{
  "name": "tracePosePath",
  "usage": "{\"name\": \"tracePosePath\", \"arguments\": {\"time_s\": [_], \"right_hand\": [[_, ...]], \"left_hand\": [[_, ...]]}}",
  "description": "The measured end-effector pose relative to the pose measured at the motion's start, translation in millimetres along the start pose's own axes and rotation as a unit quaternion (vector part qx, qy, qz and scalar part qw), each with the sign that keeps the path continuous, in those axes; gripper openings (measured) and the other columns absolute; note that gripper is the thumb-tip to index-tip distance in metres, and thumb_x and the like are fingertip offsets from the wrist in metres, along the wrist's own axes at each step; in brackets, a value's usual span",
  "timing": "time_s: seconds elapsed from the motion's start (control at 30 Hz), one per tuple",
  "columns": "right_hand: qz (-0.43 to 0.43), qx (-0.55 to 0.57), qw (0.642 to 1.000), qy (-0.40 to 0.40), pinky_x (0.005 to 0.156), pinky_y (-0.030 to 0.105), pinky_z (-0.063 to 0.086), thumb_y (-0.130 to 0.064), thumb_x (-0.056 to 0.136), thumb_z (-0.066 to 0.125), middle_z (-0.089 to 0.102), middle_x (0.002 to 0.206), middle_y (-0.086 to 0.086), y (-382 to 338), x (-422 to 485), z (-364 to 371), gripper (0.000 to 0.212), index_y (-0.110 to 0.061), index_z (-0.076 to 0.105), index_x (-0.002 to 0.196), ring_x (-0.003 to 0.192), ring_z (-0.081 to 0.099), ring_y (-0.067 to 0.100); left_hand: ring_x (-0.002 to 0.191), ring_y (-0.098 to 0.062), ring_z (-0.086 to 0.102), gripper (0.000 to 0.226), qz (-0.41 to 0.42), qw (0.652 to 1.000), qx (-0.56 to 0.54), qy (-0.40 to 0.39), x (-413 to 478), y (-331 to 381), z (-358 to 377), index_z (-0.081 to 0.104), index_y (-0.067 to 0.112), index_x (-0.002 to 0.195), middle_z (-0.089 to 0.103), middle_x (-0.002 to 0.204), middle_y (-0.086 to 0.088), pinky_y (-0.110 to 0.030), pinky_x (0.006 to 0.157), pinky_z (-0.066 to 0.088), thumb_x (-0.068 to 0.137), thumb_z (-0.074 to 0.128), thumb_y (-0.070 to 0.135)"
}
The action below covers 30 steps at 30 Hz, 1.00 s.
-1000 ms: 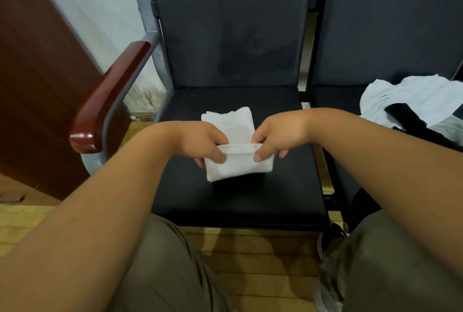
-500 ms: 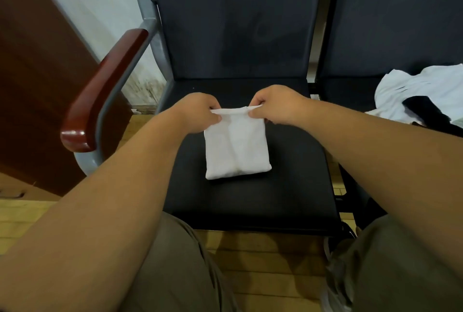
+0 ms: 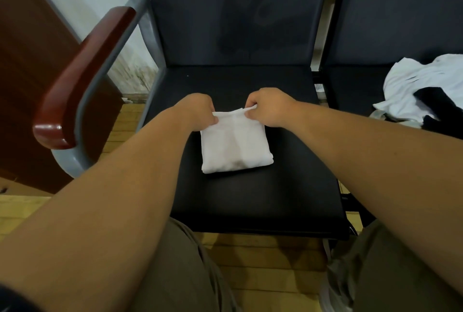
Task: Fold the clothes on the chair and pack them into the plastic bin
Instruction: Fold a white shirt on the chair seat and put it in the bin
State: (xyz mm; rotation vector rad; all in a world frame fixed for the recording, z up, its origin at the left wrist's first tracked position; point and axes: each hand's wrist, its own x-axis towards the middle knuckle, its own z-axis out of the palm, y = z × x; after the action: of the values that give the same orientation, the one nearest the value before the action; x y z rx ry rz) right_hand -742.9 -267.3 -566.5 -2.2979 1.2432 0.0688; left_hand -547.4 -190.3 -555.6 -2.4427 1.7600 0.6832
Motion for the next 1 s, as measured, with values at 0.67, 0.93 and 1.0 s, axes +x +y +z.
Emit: {"name": "tracePosePath", "arguments": {"time_s": [0.67,0.93,1.0], "right_hand": [[-0.020,0.012,1.000,0.006,0.098,0.033,0.055,-0.027,0.094,0.076,0.069,0.132,-0.004,-32.0,-87.2,-55.3,0.041,-0.022,0.071,0.135,0.117,0.066,0.018],[-0.052,-0.011,0.998,0.038,0.079,0.034,0.057,-0.027,0.092,0.071,0.069,0.103,-0.009,-96.2,-138.0,-77.7,0.012,-0.030,0.075,0.103,0.095,0.065,0.013],[-0.086,-0.013,0.994,0.060,0.078,0.031,0.054,-0.027,0.094,0.069,0.068,0.103,-0.011,-124.7,-143.5,-78.3,0.010,-0.031,0.073,0.102,0.096,0.064,0.012]], "left_hand": [[0.098,-0.009,0.065,0.049,0.060,0.987,-0.138,0.062,-92.0,-0.5,-40.4,0.070,0.031,0.123,0.069,0.112,0.011,-0.027,0.075,0.053,0.078,0.088,0.028],[0.090,-0.008,0.064,0.033,0.075,0.979,-0.137,0.133,-184.7,-13.2,-63.7,0.071,0.030,0.114,0.069,0.103,0.010,-0.027,0.076,0.055,0.083,0.083,0.023],[0.090,-0.010,0.063,0.031,0.070,0.975,-0.136,0.159,-210.9,-32.0,-72.4,0.072,0.027,0.113,0.069,0.103,0.008,-0.023,0.069,0.048,0.084,0.083,0.024]]}}
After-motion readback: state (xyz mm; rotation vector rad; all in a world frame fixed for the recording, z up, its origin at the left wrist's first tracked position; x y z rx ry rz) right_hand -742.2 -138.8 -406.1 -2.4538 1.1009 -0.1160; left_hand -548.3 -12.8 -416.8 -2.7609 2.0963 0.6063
